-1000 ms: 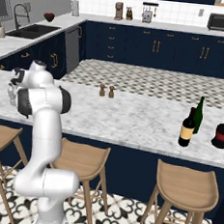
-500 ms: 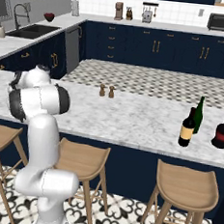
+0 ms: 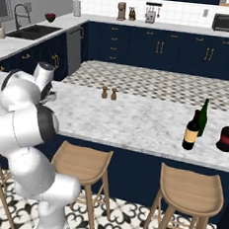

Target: Move the plastic bottles in the middle to the plastics group, and the glass bottles in the middle to the glass group.

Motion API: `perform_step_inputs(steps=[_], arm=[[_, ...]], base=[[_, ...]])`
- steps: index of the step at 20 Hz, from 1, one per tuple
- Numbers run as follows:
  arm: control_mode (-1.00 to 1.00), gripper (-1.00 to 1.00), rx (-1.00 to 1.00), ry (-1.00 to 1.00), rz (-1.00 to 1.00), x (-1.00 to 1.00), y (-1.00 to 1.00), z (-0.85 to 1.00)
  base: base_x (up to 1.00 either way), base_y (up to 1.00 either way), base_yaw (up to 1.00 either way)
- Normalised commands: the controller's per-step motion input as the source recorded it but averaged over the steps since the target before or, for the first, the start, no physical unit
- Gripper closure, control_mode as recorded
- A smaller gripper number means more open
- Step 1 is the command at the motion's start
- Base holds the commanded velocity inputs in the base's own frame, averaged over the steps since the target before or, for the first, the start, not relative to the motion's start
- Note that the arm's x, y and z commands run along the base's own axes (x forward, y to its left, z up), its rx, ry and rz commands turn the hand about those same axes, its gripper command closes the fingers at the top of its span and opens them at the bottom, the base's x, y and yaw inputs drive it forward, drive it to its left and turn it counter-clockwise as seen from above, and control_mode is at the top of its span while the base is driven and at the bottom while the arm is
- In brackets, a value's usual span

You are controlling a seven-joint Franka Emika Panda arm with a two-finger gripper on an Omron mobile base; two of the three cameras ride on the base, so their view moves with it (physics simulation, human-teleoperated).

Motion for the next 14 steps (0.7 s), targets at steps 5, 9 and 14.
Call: perform_step_inputs(steps=[5,9,14], arm=[[-1.00,-1.00,0.01,0.00,-0.13,-0.92,-0.96,0.85],[-1.00,-1.00,-0.03,0.00,-0.19,-1.00,-0.90,0.10],[-1.00,-1.00,-0.01,0.00,-0.30,-0.99,-1.00,0.29]], base=[[0.00,0.00,0.00],[0.00,0.00,0.00],[0.00,0.00,0.00]])
